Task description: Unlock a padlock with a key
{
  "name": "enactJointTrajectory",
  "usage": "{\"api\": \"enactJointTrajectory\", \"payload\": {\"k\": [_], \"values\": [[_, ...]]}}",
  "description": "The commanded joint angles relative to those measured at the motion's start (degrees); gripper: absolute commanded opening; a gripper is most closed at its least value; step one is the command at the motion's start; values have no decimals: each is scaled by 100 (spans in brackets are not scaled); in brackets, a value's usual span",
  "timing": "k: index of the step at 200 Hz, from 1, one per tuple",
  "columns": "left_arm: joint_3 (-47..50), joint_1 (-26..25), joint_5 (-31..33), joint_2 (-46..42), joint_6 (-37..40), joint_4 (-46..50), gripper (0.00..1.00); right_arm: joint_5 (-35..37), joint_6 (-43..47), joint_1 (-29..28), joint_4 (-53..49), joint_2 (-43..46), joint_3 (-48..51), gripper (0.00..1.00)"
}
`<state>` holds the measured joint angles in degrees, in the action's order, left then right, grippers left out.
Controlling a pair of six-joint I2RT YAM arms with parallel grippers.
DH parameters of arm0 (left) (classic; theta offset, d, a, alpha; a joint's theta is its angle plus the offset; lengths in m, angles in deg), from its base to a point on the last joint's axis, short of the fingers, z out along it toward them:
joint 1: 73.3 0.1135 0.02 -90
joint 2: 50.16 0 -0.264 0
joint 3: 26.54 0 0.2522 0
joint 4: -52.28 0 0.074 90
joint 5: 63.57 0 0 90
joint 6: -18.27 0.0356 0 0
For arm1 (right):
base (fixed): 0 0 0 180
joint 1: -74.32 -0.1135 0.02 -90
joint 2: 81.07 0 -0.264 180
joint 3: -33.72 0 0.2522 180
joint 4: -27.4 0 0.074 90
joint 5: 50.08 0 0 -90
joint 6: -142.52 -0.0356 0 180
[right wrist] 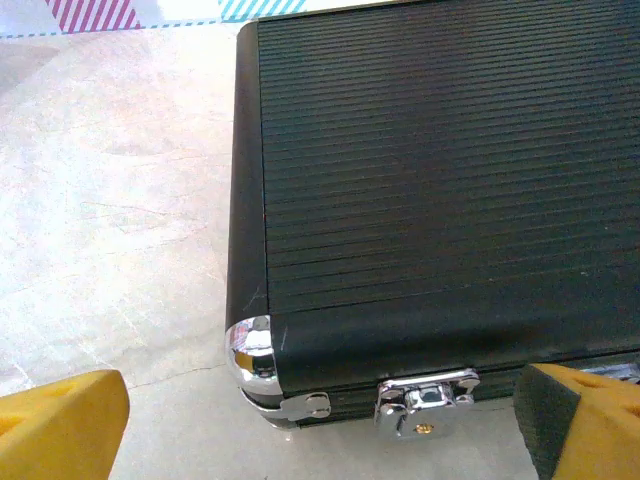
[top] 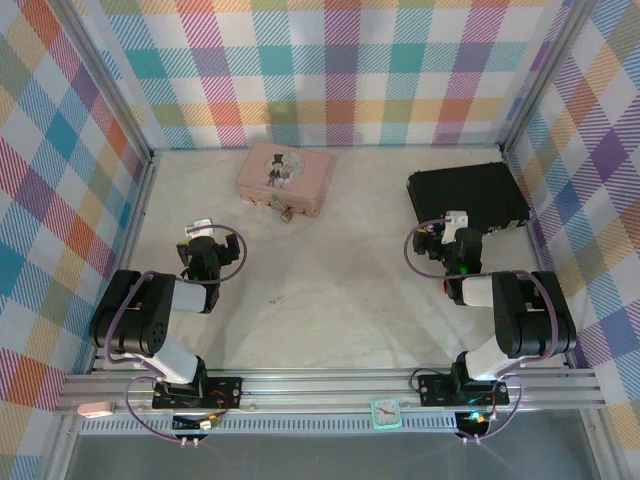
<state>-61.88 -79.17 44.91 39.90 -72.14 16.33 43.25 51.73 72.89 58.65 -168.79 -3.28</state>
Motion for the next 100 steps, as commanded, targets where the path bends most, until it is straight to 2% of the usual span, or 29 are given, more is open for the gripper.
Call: {"api": "enactJointTrajectory", "payload": {"k": [1,100], "values": [[-87,1,-67,38,-29,-179,100,-112,-26,38,227,-17,-40,99],[-83,0,-70,39,-26,-179,100,-119,-26,42,209,-17,-49,99]]}}
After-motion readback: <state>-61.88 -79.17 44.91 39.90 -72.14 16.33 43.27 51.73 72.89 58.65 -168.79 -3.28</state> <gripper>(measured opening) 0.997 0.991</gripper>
